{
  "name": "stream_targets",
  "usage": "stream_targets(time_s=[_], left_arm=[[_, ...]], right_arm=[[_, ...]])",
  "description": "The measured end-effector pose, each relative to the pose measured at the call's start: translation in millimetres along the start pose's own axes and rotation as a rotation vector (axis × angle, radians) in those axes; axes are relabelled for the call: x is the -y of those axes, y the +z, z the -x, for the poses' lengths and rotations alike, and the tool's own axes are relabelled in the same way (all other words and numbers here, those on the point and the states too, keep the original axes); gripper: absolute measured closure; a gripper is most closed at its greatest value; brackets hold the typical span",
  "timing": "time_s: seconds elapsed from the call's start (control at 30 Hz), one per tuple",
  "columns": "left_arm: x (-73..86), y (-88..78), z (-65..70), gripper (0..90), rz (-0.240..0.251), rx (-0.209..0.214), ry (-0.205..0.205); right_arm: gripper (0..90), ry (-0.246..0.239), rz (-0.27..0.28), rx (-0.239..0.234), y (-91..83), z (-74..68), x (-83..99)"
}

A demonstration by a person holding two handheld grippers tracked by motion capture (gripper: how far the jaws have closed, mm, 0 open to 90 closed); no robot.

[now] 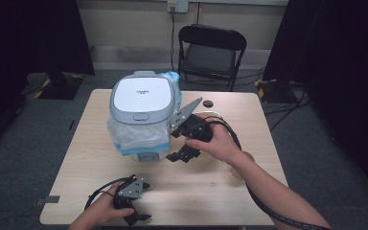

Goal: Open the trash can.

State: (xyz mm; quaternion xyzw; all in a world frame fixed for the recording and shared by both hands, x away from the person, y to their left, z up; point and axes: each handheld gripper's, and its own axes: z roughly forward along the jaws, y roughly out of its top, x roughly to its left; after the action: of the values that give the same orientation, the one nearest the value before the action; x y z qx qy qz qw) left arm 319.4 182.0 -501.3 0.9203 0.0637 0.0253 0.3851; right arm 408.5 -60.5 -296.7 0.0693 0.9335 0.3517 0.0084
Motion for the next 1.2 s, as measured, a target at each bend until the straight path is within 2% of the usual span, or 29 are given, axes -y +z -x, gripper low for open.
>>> stream_targets(time_s=[0.23, 0.37, 0.53, 1.2], left_arm=[[-0.1, -0.2, 0.1, 0.0, -0.003, -0.002, 0.000], [-0.1, -0.2, 0.1, 0.0, -0.003, -0.002, 0.000], [-0.1, -0.2, 0.1, 0.0, -0.003, -0.002, 0.000], [-0.1, -0.2, 0.1, 0.0, -0.003, -0.001, 0.000]], right_arm=[[17.0, 0.013, 0.012, 0.009, -9.7, 7.6, -8.0], [17.0, 0.001, -0.007, 0.023, -14.6, 11.1, -13.2], [17.0, 0.005, 0.002, 0.025, -20.5, 15.7, -19.7], [16.7, -0.010, 0.012, 0.017, -23.4, 23.9, -49.6]])
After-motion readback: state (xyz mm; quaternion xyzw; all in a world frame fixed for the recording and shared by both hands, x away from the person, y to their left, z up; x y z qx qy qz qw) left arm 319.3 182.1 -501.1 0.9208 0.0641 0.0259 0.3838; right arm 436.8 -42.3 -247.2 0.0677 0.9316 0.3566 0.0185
